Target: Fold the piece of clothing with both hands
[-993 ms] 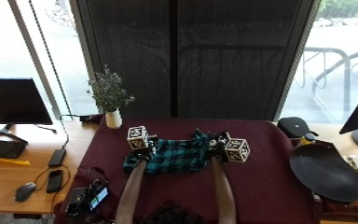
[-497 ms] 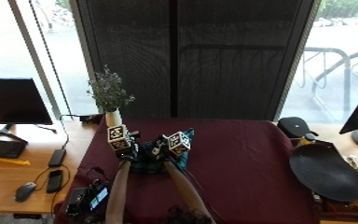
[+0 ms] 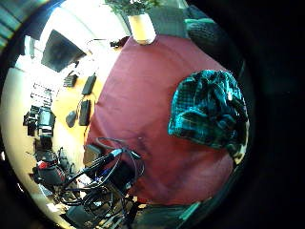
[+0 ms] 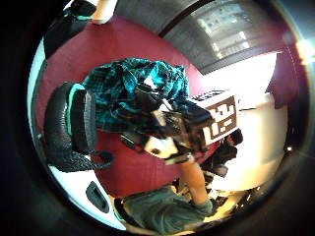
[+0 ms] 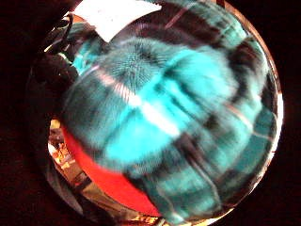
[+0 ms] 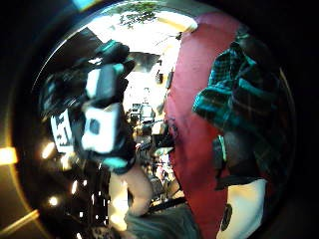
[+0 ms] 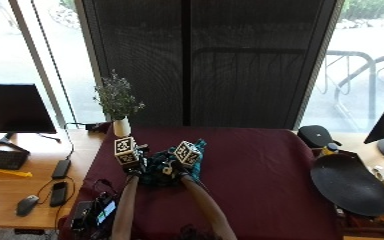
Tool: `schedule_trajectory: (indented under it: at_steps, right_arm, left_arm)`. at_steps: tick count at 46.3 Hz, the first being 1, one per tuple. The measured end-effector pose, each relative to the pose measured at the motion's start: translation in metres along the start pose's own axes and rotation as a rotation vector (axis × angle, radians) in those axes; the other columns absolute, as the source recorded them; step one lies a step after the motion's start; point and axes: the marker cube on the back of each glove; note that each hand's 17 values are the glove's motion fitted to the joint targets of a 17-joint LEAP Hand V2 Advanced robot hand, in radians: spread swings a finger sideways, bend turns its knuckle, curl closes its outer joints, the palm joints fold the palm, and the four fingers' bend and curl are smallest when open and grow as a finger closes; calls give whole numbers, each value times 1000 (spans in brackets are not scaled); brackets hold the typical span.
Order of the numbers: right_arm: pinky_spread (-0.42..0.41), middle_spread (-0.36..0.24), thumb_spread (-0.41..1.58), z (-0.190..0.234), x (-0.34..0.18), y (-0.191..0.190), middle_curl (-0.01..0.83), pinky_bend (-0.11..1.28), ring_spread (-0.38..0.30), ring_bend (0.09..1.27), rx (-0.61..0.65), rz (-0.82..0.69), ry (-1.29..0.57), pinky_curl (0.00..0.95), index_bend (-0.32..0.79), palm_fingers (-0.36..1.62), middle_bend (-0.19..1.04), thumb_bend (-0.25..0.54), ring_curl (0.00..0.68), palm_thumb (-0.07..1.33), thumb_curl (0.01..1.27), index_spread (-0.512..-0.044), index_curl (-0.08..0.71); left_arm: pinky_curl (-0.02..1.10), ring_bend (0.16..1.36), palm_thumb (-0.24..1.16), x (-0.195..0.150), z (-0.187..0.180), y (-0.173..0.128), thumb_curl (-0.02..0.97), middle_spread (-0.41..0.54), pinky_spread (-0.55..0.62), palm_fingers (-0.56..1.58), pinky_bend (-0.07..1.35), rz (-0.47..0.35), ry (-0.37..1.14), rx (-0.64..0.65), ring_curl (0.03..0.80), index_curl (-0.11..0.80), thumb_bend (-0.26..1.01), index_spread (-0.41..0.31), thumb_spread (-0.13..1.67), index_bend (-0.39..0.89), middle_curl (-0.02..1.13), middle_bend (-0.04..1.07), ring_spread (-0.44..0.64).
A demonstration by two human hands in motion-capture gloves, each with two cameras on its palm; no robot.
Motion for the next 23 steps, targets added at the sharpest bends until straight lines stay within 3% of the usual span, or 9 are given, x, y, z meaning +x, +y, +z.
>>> schedule_trajectory:
  at_steps: [2, 8, 15, 19, 23]
  right_arm:
    - [-206, -156, 842, -18, 2, 10, 253, 758, -201, 681, -9, 33, 41, 393, 49, 722, 85, -43, 456, 992, 582, -293, 226]
    - [-103, -100, 1034, -76, 9, 51, 270, 718, -142, 660, -89, 223, 229, 373, 113, 695, 173, -36, 434, 889, 536, -290, 222]
    - [19, -64, 1178, -151, 24, 99, 319, 621, -92, 509, -186, 499, 642, 343, 168, 714, 235, -22, 393, 819, 497, -286, 261]
    - [89, -59, 1226, -194, 35, 128, 334, 560, -66, 406, -193, 714, 911, 331, 203, 654, 236, -27, 371, 773, 476, -287, 295]
    - [142, -71, 1260, -219, 54, 143, 340, 514, -41, 340, -124, 815, 1002, 318, 209, 608, 209, -25, 355, 737, 459, -295, 319]
  left_arm:
    - [358, 475, 529, 9, 7, 13, 274, -72, 344, 530, 201, 11, 35, -98, 345, 395, 57, -147, 1475, 158, 400, 178, 88]
    - [361, 475, 533, 33, -5, 30, 274, -73, 345, 531, 197, 68, 49, -134, 346, 395, 52, -147, 1477, 158, 399, 178, 88]
    - [365, 474, 534, 59, 9, 29, 277, -73, 345, 531, 196, 119, 20, -121, 346, 395, 42, -147, 1469, 158, 399, 178, 83]
    - [366, 474, 536, 74, 12, 31, 278, -74, 346, 532, 195, 132, 1, -108, 346, 394, 38, -147, 1467, 158, 398, 180, 81]
    - [367, 474, 536, 88, 13, 32, 279, -74, 346, 532, 194, 164, -2, -93, 346, 394, 32, -149, 1465, 158, 398, 180, 80]
